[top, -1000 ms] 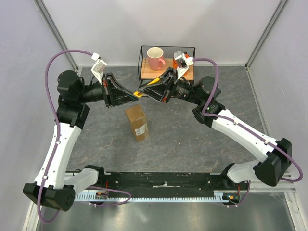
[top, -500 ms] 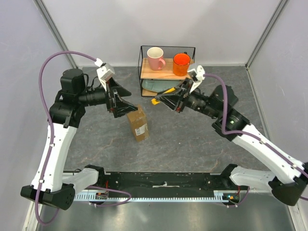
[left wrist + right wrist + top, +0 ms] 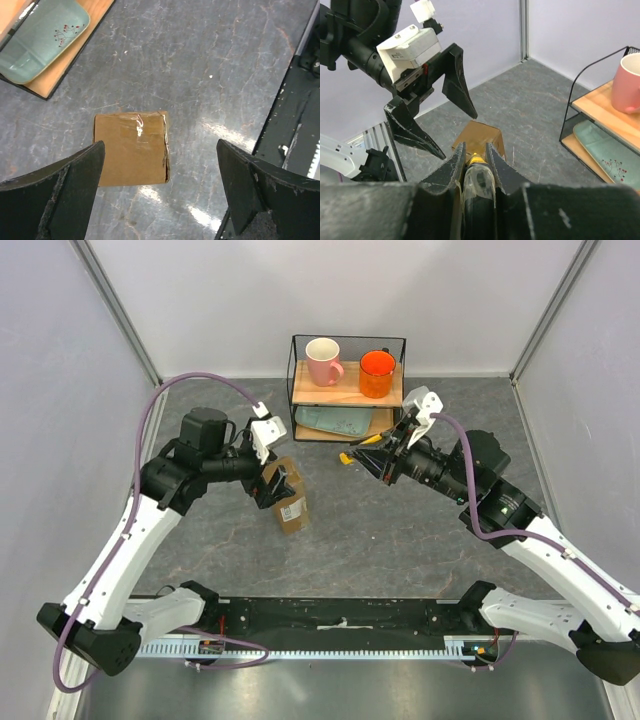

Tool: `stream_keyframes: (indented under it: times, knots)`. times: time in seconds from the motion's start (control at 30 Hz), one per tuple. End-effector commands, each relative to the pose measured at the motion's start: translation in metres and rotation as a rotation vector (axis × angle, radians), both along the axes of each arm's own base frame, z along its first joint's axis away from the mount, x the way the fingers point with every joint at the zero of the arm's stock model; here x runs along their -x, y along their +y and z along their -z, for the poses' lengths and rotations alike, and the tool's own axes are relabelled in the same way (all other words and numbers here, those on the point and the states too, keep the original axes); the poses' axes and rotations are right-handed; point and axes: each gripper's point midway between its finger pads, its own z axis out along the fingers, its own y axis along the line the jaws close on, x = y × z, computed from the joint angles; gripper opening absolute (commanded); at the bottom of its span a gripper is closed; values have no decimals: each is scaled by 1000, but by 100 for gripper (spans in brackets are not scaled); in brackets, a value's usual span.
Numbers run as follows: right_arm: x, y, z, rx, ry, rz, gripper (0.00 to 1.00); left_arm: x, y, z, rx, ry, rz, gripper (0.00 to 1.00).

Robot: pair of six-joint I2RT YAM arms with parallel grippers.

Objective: Unpack the express box
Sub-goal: Pick up the knife from the center of the board, then cut the express box at the center of the board.

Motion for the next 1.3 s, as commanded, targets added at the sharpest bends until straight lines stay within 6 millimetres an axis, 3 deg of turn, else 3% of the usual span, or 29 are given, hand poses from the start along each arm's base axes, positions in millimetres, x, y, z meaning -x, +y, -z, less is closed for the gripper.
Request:
stream_keyframes:
  times: [0.0, 0.3, 1.27]
  knots:
    - [0, -3, 0, 2, -15, 12, 0, -21, 6, -4, -74, -145, -30, 99]
    - [-1, -1, 5, 9, -4, 9, 0, -29, 4, 19, -114, -118, -32, 99]
    - [0, 1, 6, 7, -6, -5, 0, -32, 4, 57, -172, -66, -8, 99]
